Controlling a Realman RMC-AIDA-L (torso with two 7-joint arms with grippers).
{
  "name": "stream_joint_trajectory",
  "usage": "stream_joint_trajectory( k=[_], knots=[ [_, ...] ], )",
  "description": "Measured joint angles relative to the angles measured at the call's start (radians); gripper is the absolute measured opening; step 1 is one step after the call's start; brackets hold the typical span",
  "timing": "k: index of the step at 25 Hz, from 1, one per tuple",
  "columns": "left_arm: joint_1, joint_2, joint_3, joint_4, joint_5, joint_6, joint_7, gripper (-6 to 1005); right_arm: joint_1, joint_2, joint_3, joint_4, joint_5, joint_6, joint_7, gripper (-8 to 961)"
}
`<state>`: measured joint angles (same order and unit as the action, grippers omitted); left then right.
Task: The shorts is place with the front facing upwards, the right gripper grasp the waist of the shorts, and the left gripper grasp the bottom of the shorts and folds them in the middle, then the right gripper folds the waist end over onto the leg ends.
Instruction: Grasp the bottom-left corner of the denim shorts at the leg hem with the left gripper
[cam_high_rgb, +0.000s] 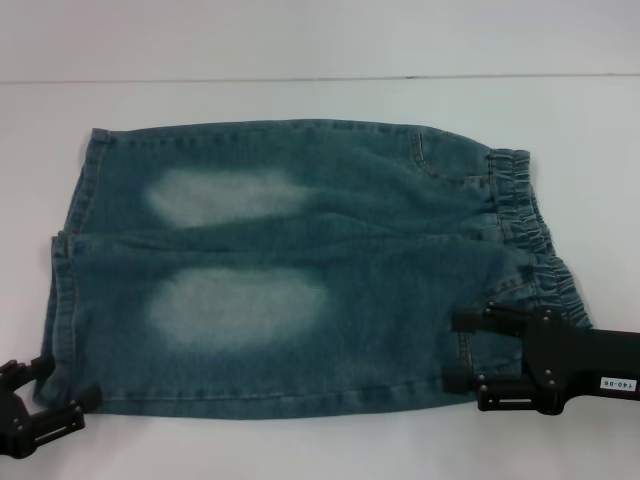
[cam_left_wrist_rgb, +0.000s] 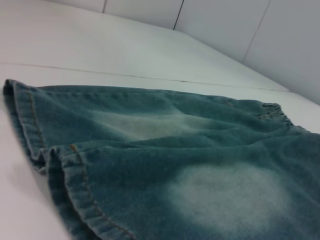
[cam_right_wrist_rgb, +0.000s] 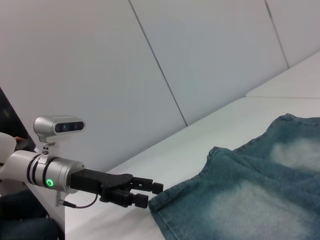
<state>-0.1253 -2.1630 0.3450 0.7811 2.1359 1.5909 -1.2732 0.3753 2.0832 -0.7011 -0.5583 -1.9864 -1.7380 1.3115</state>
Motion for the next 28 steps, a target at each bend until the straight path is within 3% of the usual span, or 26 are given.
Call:
stream_joint_trajectory(
  k=[28],
  knots=[
    [0.007, -0.001, 0.01, 0.017, 0.016, -0.041, -0.015, 874, 0.001, 0.002, 0.002, 0.0, 0.0, 0.003, 0.0, 913]
  ],
)
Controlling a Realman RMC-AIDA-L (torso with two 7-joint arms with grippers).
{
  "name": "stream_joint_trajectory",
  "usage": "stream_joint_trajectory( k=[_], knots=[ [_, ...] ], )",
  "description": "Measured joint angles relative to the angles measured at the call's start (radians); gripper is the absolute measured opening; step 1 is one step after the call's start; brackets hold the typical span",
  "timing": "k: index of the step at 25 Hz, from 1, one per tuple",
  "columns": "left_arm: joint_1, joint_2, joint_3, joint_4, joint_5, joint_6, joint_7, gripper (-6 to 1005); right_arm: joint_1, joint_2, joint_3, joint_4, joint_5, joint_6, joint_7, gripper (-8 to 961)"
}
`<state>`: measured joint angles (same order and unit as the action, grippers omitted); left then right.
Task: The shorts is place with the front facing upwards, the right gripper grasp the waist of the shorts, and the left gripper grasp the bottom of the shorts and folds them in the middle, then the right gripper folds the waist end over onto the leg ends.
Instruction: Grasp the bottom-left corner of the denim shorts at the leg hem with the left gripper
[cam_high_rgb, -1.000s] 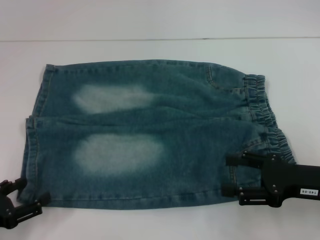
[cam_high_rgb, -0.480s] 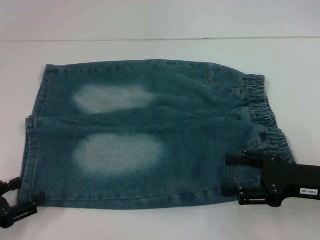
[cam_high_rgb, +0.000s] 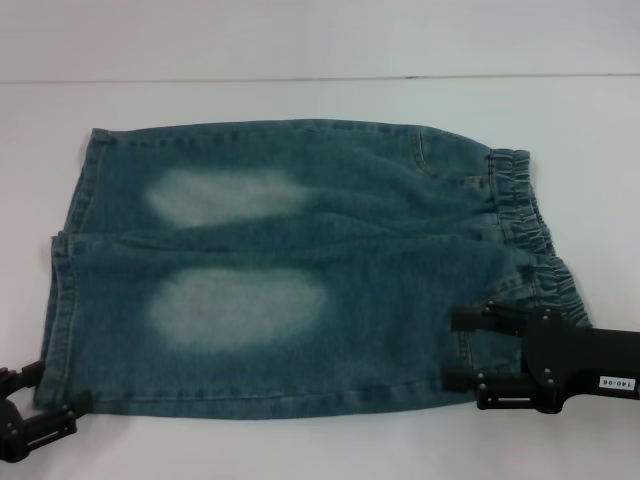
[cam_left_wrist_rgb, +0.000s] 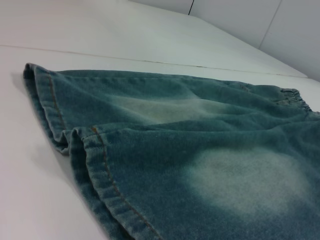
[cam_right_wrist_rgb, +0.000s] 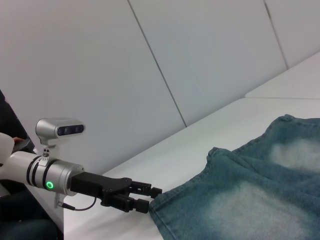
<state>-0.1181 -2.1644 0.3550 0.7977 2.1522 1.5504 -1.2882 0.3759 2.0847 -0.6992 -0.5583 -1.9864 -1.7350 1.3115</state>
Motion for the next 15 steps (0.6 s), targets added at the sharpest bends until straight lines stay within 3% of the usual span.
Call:
stream_joint_trajectory(
  k=[15],
  knots=[
    [-0.024, 0.0, 0.006, 0.024, 0.061, 0.056, -0.053, 873, -0.001, 0.0, -0.002, 0.001, 0.0, 0.005, 0.0, 913]
  ],
)
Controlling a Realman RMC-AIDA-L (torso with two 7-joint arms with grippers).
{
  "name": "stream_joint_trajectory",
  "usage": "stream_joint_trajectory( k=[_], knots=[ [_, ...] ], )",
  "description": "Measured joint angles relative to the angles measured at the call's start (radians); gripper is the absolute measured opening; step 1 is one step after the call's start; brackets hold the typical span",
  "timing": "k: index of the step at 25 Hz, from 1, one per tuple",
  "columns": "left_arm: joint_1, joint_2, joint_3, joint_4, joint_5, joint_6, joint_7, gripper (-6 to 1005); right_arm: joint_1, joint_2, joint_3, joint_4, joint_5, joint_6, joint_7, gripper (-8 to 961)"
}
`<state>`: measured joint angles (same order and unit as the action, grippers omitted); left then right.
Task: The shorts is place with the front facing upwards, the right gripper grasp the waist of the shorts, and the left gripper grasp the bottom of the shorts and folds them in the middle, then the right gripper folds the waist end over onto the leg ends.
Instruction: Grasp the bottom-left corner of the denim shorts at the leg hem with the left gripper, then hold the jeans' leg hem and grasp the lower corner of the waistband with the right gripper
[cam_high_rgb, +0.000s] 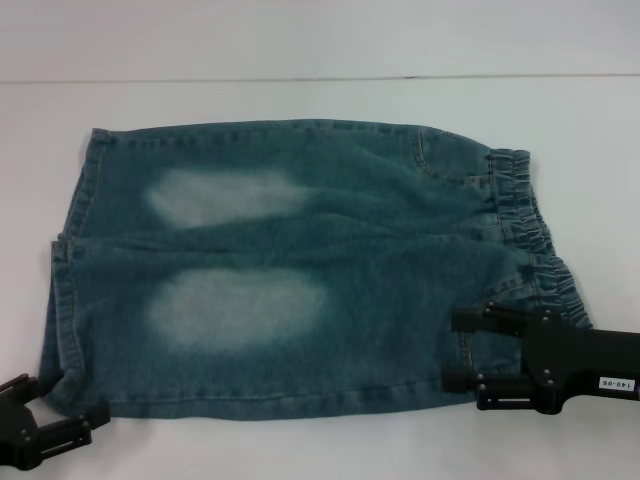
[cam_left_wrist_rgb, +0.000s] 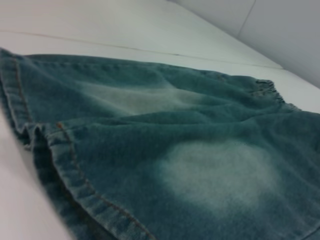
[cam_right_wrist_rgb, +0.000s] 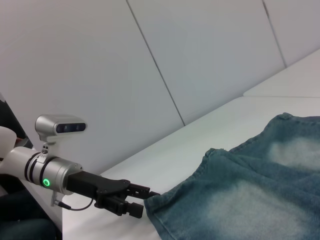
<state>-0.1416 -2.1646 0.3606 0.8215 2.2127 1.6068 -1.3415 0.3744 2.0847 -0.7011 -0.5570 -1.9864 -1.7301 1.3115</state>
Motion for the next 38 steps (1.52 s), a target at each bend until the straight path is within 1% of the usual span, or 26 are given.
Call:
stream_joint_trajectory(
  k=[11, 16, 19, 20, 25, 30, 33, 38],
  knots=[
    [-0.013, 0.001, 0.006, 0.002, 0.009, -0.004, -0.001, 874, 0.0, 0.0, 0.0, 0.0, 0.0, 0.002, 0.0, 913],
    [-0.01, 0.002, 0.003, 0.019, 0.015, -0.015, -0.009, 874, -0.001, 0.0, 0.0, 0.0, 0.0, 0.003, 0.0, 913],
    [-0.008, 0.002, 0.006, 0.025, 0.017, -0.01, -0.014, 873, 0.0, 0.0, 0.0, 0.0, 0.0, 0.003, 0.0, 913],
    [-0.009, 0.002, 0.011, 0.036, 0.017, 0.009, -0.014, 873, 0.001, 0.0, 0.0, 0.0, 0.0, 0.003, 0.0, 913],
    [-0.014, 0.003, 0.044, 0.054, 0.03, 0.019, -0.016, 811, 0.001, 0.0, 0.001, 0.0, 0.0, 0.003, 0.0, 913],
    [-0.032, 0.003, 0.047, 0.054, 0.067, -0.002, -0.038, 601, 0.0, 0.0, 0.004, 0.0, 0.0, 0.005, 0.0, 913],
    [-0.036, 0.002, 0.048, 0.055, 0.069, -0.019, -0.041, 388, -0.001, 0.0, 0.005, 0.0, 0.0, 0.005, 0.0, 913],
    [-0.04, -0.002, 0.049, 0.073, 0.068, -0.042, -0.06, 191, -0.001, -0.001, 0.009, 0.0, 0.0, 0.003, 0.005, 913]
  ],
)
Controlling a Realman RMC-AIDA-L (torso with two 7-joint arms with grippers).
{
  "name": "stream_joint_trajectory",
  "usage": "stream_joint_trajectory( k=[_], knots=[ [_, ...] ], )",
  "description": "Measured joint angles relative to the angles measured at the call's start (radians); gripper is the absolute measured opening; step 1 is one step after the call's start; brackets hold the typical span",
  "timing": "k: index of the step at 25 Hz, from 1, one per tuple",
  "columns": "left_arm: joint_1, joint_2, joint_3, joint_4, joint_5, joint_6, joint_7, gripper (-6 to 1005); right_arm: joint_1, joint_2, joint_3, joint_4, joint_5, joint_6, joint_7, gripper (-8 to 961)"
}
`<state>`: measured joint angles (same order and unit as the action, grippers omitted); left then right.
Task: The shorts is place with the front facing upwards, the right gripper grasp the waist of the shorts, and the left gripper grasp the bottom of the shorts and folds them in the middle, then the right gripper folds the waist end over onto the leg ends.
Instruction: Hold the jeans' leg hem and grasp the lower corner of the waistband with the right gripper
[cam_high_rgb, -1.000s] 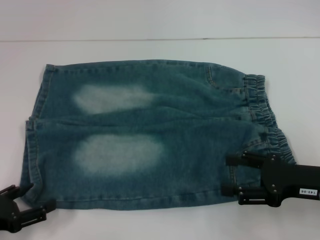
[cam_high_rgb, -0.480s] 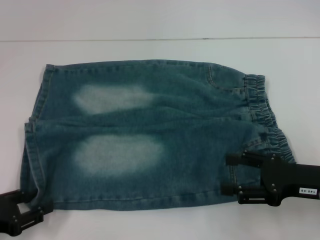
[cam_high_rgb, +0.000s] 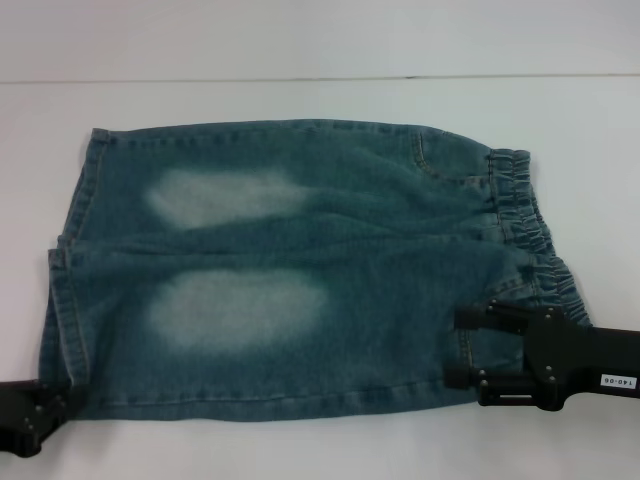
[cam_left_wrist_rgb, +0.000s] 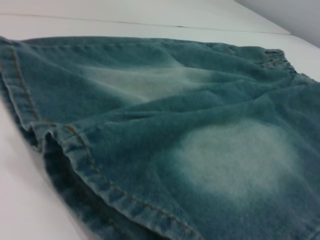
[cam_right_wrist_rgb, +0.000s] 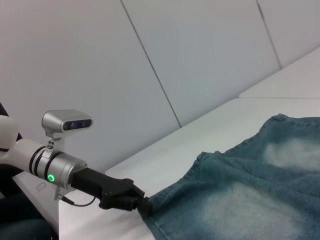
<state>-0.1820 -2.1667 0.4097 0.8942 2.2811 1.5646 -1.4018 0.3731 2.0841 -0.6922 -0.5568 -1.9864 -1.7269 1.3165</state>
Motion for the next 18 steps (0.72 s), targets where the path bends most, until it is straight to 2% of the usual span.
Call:
stream_joint_trajectory(
  k=[1, 7, 11, 18],
  knots=[
    [0.0, -0.002, 0.0, 0.009, -0.002, 0.0, -0.007, 152, 0.0, 0.0, 0.0, 0.0, 0.0, -0.001, 0.002, 913],
    [-0.005, -0.004, 0.0, 0.026, -0.007, 0.009, -0.027, 85, -0.002, -0.005, 0.012, -0.002, 0.007, -0.023, 0.021, 912],
    [-0.009, -0.006, 0.0, 0.036, -0.019, 0.027, -0.033, 41, -0.005, -0.016, 0.073, -0.001, 0.009, -0.073, 0.044, 912],
    [-0.014, -0.005, -0.001, 0.05, -0.058, 0.059, -0.033, 39, -0.069, -0.07, 0.243, -0.001, 0.009, -0.125, 0.117, 912]
  ],
)
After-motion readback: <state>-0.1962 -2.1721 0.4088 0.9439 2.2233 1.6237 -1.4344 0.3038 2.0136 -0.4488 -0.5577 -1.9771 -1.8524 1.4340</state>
